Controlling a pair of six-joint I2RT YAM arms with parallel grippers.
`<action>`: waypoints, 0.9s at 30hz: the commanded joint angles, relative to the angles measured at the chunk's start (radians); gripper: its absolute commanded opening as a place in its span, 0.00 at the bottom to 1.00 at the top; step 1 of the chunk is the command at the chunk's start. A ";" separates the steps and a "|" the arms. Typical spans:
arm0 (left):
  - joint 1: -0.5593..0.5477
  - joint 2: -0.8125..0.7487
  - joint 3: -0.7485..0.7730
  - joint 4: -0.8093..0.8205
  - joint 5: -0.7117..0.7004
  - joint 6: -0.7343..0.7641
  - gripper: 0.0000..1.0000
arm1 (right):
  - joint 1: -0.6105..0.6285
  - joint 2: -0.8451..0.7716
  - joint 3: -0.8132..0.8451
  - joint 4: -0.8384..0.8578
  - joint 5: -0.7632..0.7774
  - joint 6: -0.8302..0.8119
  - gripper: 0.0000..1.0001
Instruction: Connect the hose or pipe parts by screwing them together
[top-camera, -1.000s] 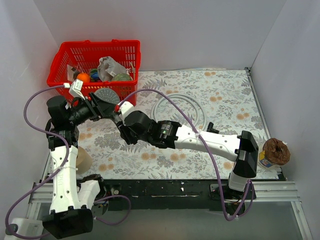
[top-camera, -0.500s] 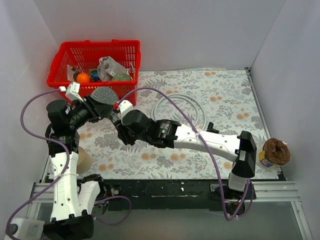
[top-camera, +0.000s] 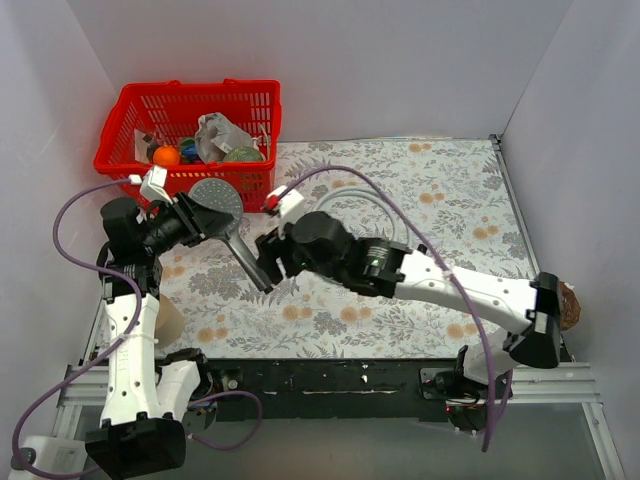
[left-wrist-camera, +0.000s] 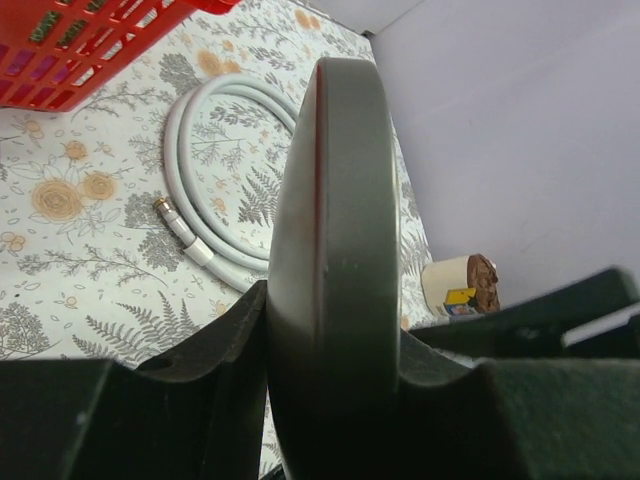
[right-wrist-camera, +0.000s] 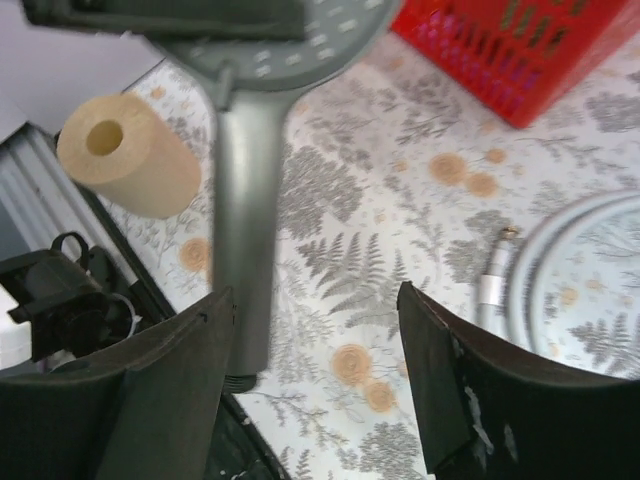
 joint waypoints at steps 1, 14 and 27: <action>-0.001 0.018 0.003 0.073 0.122 0.033 0.00 | -0.104 -0.179 -0.127 0.160 -0.033 -0.036 0.76; -0.001 0.024 -0.017 0.039 0.131 0.039 0.00 | -0.350 0.121 -0.295 0.225 -0.173 -0.165 0.63; 0.002 0.052 0.009 0.016 0.129 0.041 0.00 | -0.350 0.324 -0.230 0.293 -0.207 -0.179 0.53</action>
